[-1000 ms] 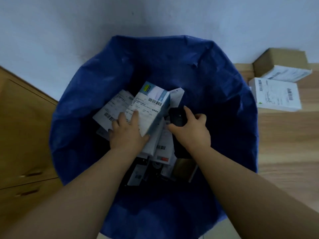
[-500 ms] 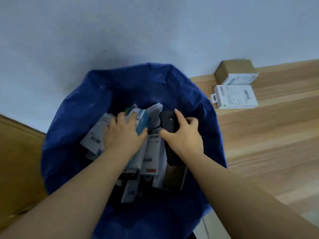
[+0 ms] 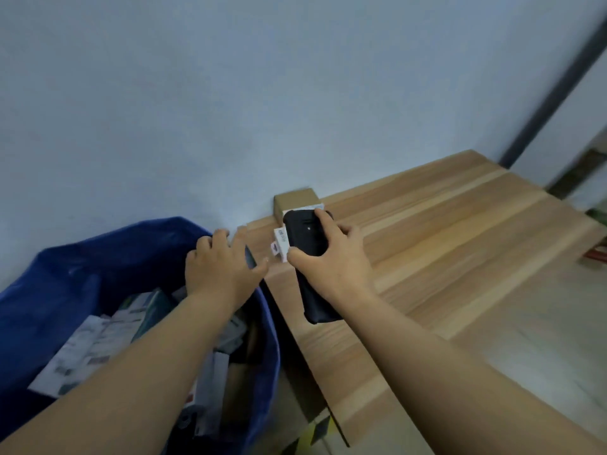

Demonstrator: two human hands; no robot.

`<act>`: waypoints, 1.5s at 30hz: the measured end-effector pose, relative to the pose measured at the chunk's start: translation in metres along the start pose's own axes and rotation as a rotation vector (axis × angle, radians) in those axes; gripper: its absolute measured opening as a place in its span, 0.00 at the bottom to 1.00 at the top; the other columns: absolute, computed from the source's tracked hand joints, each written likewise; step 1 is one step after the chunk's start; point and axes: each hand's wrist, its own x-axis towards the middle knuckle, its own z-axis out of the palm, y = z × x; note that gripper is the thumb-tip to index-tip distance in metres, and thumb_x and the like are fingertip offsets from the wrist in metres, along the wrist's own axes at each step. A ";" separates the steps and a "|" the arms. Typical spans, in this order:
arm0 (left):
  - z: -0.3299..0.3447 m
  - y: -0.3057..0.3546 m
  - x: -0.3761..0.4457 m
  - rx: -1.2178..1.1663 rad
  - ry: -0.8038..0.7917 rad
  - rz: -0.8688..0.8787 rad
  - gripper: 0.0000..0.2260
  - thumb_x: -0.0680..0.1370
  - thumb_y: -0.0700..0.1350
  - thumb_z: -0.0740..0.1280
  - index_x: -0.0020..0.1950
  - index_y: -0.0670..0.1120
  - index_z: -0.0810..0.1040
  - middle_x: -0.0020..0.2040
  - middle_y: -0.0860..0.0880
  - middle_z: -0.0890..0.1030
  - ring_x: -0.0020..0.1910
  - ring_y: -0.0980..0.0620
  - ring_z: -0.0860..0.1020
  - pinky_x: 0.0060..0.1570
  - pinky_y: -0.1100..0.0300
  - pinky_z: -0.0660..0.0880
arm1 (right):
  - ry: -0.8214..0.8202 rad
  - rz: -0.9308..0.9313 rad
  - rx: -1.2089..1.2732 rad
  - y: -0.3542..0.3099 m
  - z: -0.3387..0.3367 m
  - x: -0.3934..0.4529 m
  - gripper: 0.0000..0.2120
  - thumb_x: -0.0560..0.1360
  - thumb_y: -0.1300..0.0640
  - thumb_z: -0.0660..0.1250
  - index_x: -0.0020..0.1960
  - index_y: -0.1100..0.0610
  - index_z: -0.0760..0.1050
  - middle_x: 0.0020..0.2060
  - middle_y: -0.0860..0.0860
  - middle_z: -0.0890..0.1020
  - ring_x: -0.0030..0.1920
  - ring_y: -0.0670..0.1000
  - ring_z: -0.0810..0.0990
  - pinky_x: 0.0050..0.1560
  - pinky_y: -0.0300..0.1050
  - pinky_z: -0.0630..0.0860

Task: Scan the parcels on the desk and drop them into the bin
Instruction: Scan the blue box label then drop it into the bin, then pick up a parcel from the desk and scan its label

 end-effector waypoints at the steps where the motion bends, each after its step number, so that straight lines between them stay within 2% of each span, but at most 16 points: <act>1: -0.004 0.023 -0.001 -0.015 0.018 0.020 0.31 0.78 0.67 0.56 0.75 0.51 0.64 0.69 0.45 0.70 0.64 0.42 0.70 0.57 0.50 0.70 | 0.014 -0.002 0.006 0.011 -0.020 -0.001 0.38 0.69 0.38 0.69 0.76 0.34 0.58 0.67 0.46 0.64 0.59 0.53 0.78 0.61 0.52 0.77; 5: -0.011 0.118 -0.004 -0.052 0.073 0.060 0.30 0.77 0.65 0.59 0.76 0.54 0.63 0.68 0.45 0.71 0.62 0.42 0.71 0.56 0.50 0.69 | 0.056 0.004 -0.017 0.065 -0.104 0.002 0.38 0.70 0.40 0.69 0.77 0.34 0.57 0.67 0.45 0.63 0.58 0.53 0.77 0.58 0.53 0.78; 10: -0.015 0.233 -0.007 -0.124 0.122 0.080 0.31 0.77 0.64 0.60 0.78 0.55 0.59 0.71 0.47 0.68 0.66 0.43 0.68 0.61 0.50 0.67 | 0.124 -0.001 -0.085 0.132 -0.205 0.018 0.38 0.71 0.39 0.68 0.77 0.34 0.56 0.67 0.45 0.62 0.52 0.52 0.76 0.46 0.46 0.73; 14: -0.016 0.313 -0.013 -0.130 0.126 0.139 0.32 0.77 0.65 0.59 0.78 0.54 0.59 0.71 0.47 0.68 0.67 0.43 0.67 0.62 0.49 0.67 | 0.167 0.046 -0.091 0.175 -0.269 0.029 0.38 0.71 0.40 0.69 0.77 0.34 0.57 0.68 0.45 0.62 0.50 0.52 0.74 0.50 0.47 0.73; 21: -0.014 0.399 0.014 -0.070 0.134 0.247 0.32 0.78 0.65 0.57 0.79 0.54 0.56 0.72 0.47 0.67 0.68 0.44 0.67 0.63 0.50 0.66 | 0.225 0.128 -0.069 0.233 -0.338 0.061 0.37 0.71 0.40 0.68 0.77 0.33 0.56 0.69 0.45 0.62 0.51 0.53 0.73 0.50 0.48 0.74; 29: -0.010 0.479 0.099 -0.079 0.143 0.315 0.32 0.78 0.66 0.56 0.78 0.54 0.57 0.71 0.47 0.68 0.67 0.44 0.68 0.63 0.50 0.67 | 0.305 0.164 -0.085 0.264 -0.391 0.139 0.37 0.71 0.41 0.68 0.77 0.34 0.57 0.69 0.45 0.63 0.49 0.51 0.74 0.50 0.47 0.73; 33: -0.008 0.499 0.135 -0.058 0.153 0.312 0.32 0.78 0.67 0.56 0.78 0.55 0.57 0.70 0.49 0.68 0.65 0.45 0.69 0.60 0.52 0.68 | 0.324 0.165 -0.095 0.267 -0.404 0.184 0.37 0.72 0.40 0.68 0.77 0.34 0.57 0.67 0.46 0.63 0.50 0.52 0.75 0.53 0.50 0.77; 37: -0.002 0.485 0.163 -0.088 0.114 0.244 0.31 0.78 0.66 0.57 0.78 0.56 0.58 0.72 0.49 0.67 0.67 0.45 0.68 0.63 0.51 0.66 | 0.242 0.158 -0.099 0.263 -0.394 0.230 0.38 0.71 0.40 0.68 0.77 0.34 0.56 0.68 0.47 0.63 0.52 0.53 0.76 0.54 0.51 0.77; 40: 0.005 0.460 0.189 -0.046 0.102 0.121 0.31 0.78 0.67 0.55 0.79 0.56 0.56 0.75 0.48 0.63 0.70 0.44 0.65 0.68 0.49 0.62 | 0.150 0.107 -0.114 0.252 -0.372 0.275 0.37 0.72 0.41 0.68 0.77 0.34 0.56 0.69 0.47 0.62 0.52 0.53 0.75 0.51 0.49 0.75; 45: 0.011 0.403 0.211 -0.002 0.110 -0.158 0.32 0.79 0.66 0.54 0.79 0.55 0.54 0.76 0.48 0.62 0.71 0.44 0.64 0.68 0.48 0.61 | -0.056 -0.072 -0.115 0.217 -0.318 0.339 0.37 0.72 0.42 0.69 0.77 0.35 0.57 0.67 0.47 0.63 0.53 0.51 0.74 0.51 0.47 0.73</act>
